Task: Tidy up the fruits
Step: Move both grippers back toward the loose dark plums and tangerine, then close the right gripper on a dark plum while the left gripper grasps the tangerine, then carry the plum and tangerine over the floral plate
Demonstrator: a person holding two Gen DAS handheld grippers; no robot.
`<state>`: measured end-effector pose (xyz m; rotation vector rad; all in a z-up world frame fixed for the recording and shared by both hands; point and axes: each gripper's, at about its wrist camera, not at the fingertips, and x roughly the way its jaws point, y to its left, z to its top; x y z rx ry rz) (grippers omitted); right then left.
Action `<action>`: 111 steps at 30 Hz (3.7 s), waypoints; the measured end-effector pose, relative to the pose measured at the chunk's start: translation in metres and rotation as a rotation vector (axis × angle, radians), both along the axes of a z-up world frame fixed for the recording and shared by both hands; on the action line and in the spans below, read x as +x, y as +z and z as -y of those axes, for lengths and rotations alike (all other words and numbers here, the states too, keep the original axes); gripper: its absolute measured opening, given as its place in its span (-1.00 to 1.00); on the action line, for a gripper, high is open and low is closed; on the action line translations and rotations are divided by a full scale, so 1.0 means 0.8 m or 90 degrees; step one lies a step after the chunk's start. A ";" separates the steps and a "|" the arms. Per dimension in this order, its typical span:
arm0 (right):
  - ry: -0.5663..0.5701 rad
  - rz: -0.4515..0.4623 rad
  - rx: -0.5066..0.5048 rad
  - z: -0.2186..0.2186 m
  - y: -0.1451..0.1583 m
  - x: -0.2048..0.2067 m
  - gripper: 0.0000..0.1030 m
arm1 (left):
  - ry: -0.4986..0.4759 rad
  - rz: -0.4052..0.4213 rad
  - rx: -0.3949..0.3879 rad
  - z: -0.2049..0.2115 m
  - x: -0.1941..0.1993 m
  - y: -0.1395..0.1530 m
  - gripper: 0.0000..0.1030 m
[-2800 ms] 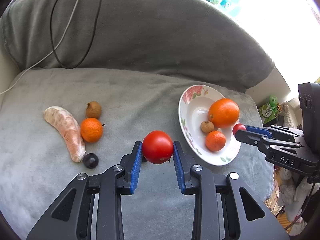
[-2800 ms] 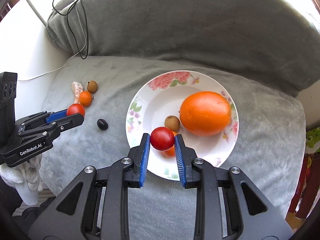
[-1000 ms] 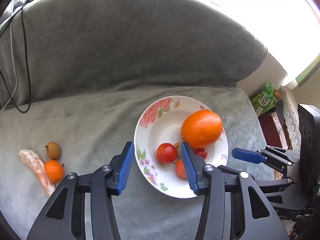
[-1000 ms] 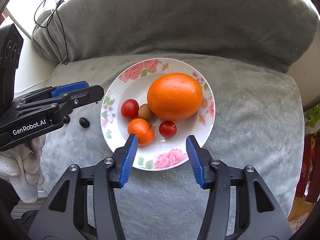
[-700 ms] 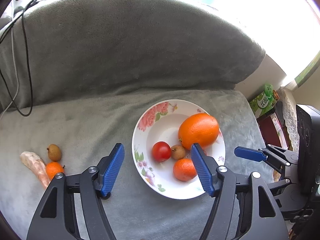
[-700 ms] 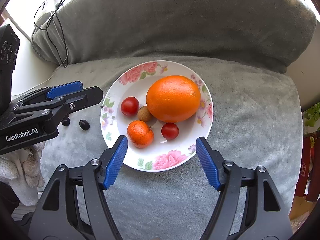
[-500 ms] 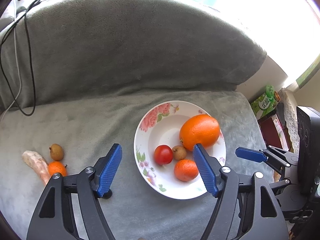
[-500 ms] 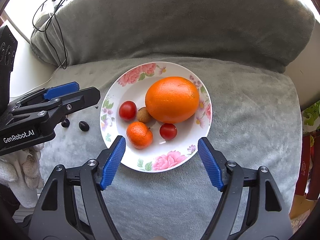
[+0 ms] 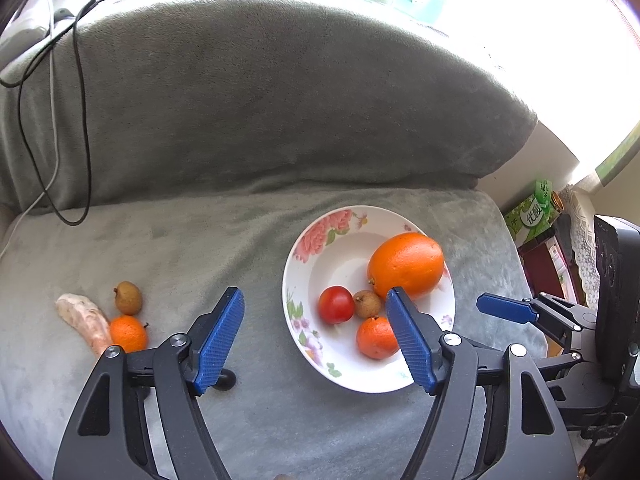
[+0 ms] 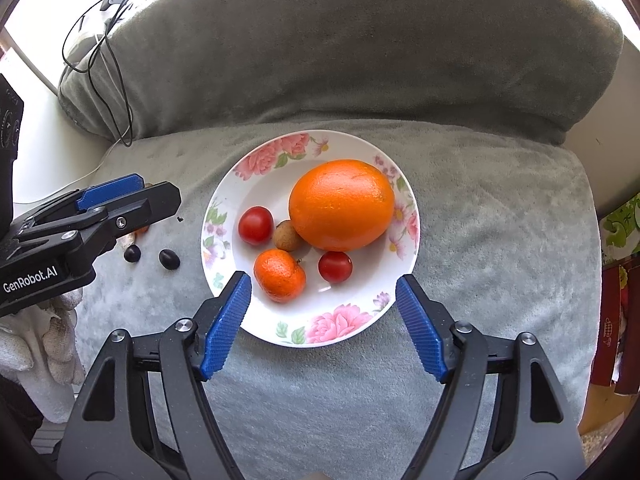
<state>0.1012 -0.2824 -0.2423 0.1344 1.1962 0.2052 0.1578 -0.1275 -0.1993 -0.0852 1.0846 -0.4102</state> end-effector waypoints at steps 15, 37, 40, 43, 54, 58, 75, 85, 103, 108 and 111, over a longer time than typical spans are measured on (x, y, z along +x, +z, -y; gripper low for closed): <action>0.033 0.010 0.005 -0.039 0.012 0.012 0.50 | 0.060 0.007 -0.003 -0.060 -0.012 0.005 0.43; 0.175 0.010 0.013 -0.161 0.007 0.038 0.50 | 0.194 -0.012 0.023 -0.196 -0.035 -0.020 0.43; 0.201 0.011 0.004 -0.176 0.003 0.035 0.50 | 0.180 -0.007 0.030 -0.196 -0.033 -0.022 0.42; 0.229 0.011 -0.008 -0.192 -0.003 0.033 0.50 | 0.158 -0.002 0.033 -0.192 -0.028 -0.023 0.38; 0.261 -0.017 -0.009 -0.216 -0.031 0.038 0.44 | 0.064 -0.018 0.059 -0.164 -0.004 -0.045 0.18; 0.270 -0.022 -0.010 -0.220 -0.037 0.038 0.35 | 0.032 -0.021 0.069 -0.149 0.002 -0.052 0.08; 0.289 -0.052 -0.012 -0.237 -0.061 0.045 -0.08 | -0.020 -0.048 0.125 -0.117 0.026 -0.096 -0.08; 0.291 -0.065 -0.024 -0.241 -0.075 0.048 -0.26 | -0.025 -0.043 0.145 -0.110 0.034 -0.105 -0.38; 0.289 -0.057 -0.023 -0.239 -0.067 0.047 -0.57 | -0.020 -0.031 0.119 -0.129 0.022 -0.094 -0.41; 0.283 -0.043 -0.020 -0.231 -0.055 0.044 -0.57 | -0.012 -0.022 0.107 -0.135 0.016 -0.082 -0.41; 0.277 -0.033 -0.015 -0.224 -0.044 0.041 -0.57 | -0.009 -0.013 0.098 -0.139 0.012 -0.070 -0.41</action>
